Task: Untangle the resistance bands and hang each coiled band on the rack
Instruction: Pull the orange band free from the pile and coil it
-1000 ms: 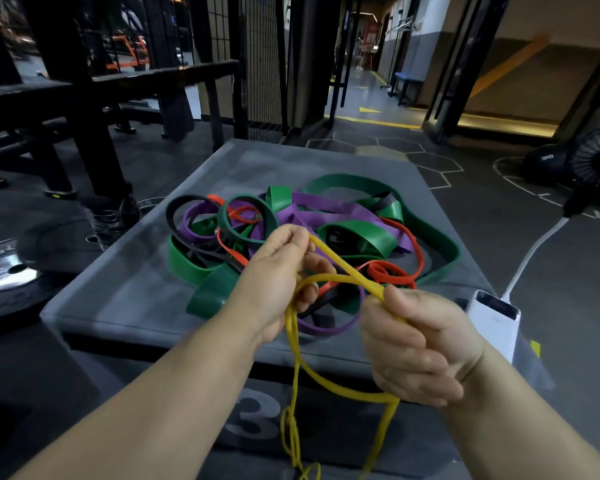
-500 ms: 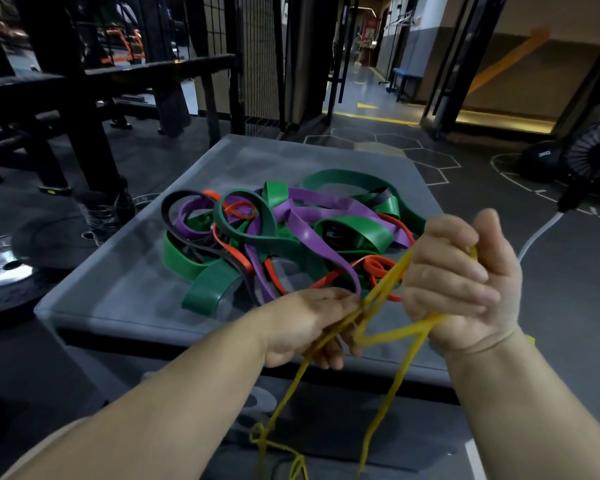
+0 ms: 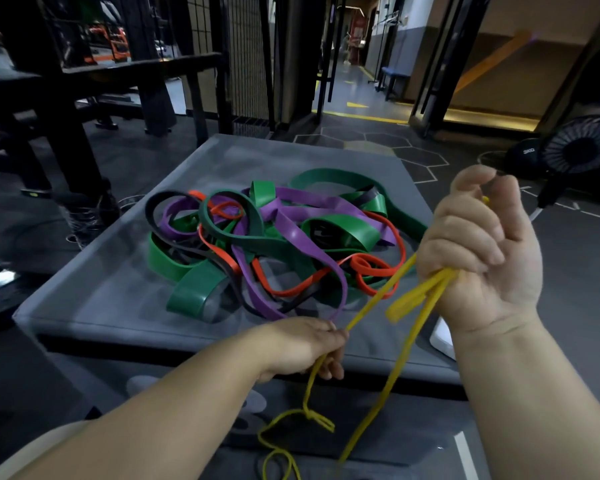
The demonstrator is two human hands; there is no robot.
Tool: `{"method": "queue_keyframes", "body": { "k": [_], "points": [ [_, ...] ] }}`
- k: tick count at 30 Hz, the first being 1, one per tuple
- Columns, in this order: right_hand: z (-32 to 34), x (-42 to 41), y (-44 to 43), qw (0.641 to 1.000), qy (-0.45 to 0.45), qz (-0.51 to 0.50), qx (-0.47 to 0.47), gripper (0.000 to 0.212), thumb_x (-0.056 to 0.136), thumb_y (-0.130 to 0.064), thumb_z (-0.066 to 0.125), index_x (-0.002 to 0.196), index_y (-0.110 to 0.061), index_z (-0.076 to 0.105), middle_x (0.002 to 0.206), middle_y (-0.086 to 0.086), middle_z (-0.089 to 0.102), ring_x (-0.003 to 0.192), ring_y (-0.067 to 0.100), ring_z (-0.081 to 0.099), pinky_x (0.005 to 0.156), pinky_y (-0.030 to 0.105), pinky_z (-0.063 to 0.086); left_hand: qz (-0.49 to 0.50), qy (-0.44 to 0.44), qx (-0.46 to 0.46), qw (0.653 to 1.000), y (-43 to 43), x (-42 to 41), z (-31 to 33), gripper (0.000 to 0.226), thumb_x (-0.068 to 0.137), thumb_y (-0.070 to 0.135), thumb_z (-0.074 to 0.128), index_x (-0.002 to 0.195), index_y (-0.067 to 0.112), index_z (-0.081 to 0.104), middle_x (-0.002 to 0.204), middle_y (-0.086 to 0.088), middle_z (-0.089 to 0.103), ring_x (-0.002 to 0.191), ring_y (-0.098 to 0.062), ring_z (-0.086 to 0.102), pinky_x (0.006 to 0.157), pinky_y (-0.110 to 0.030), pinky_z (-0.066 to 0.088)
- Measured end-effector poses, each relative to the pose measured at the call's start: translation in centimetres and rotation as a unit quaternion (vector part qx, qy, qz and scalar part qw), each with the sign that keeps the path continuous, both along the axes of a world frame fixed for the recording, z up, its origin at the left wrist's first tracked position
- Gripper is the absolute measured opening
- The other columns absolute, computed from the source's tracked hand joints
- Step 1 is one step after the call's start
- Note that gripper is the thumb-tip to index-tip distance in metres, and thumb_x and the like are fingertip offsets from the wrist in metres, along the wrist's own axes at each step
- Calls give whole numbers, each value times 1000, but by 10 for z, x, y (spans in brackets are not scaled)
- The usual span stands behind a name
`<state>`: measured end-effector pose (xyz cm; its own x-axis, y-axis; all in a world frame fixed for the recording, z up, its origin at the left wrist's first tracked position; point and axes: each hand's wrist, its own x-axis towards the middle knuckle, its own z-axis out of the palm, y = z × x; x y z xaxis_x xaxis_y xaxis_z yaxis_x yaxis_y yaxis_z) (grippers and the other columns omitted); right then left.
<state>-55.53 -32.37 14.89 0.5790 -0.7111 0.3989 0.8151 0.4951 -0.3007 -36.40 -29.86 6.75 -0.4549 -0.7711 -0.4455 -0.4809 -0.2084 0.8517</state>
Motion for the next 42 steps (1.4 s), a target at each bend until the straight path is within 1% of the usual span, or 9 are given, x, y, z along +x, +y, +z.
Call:
{"method": "queue_keyframes", "body": {
  "k": [3,8,13,18,23,26,32,37,42],
  "points": [
    [-5,4,-3,991,74,-107,-16,34,100,-44,40,107,-16,58,57,-3,40,48,8,33,46,20,30,-1,-20,-8,1000,0,0,-1,26,105,29,37,90,14,53,77,-1,61,67,-11,56,58,-12,42],
    [-12,14,-6,860,344,-377,-12,22,101,-30,41,117,-25,56,57,-2,41,50,12,39,50,24,34,42,-41,-97,994,-3,0,4,9,103,22,39,105,16,46,77,3,57,63,-7,47,59,-22,39],
    [-36,38,-3,716,609,-331,-85,22,107,-21,34,103,-22,56,59,8,51,56,23,58,55,35,53,53,70,-163,983,0,2,21,13,100,18,48,88,17,52,67,6,60,53,-7,44,54,-24,40],
    [-44,49,2,639,712,-241,-163,28,106,-29,38,83,-20,51,55,3,44,35,10,36,38,19,27,138,103,-241,955,-4,7,25,13,90,16,66,89,16,53,57,5,63,50,-9,52,50,-23,44],
    [-28,35,0,694,658,-279,-91,28,106,-29,36,88,-15,52,48,-3,35,35,8,23,36,15,19,-34,34,-115,992,-9,28,21,11,94,14,60,89,14,51,75,2,68,74,-14,62,77,-32,50],
    [-24,24,-3,724,636,-263,-53,29,107,-30,35,87,-15,51,49,-2,31,36,8,19,37,12,16,-21,9,-116,993,-15,44,23,10,98,15,53,89,15,57,80,2,69,83,-11,63,92,-35,47],
    [-29,29,7,775,622,-76,-85,44,96,-46,40,81,-9,59,48,5,44,38,18,49,41,23,43,80,165,-200,963,-17,48,41,13,98,6,50,88,10,59,64,5,51,55,-7,44,57,-23,38],
    [-34,32,6,854,513,80,-47,92,70,-86,23,70,-2,61,59,18,59,39,24,56,48,34,57,31,115,-360,925,-12,33,45,8,79,36,67,84,33,72,87,11,67,82,-12,66,79,-26,51],
    [-42,36,6,875,465,118,-67,85,60,-88,30,64,-8,60,49,9,55,38,20,56,57,32,56,85,134,-401,902,-9,26,45,25,72,36,74,94,46,70,78,12,61,72,-4,61,71,-21,50]
  ]
}}
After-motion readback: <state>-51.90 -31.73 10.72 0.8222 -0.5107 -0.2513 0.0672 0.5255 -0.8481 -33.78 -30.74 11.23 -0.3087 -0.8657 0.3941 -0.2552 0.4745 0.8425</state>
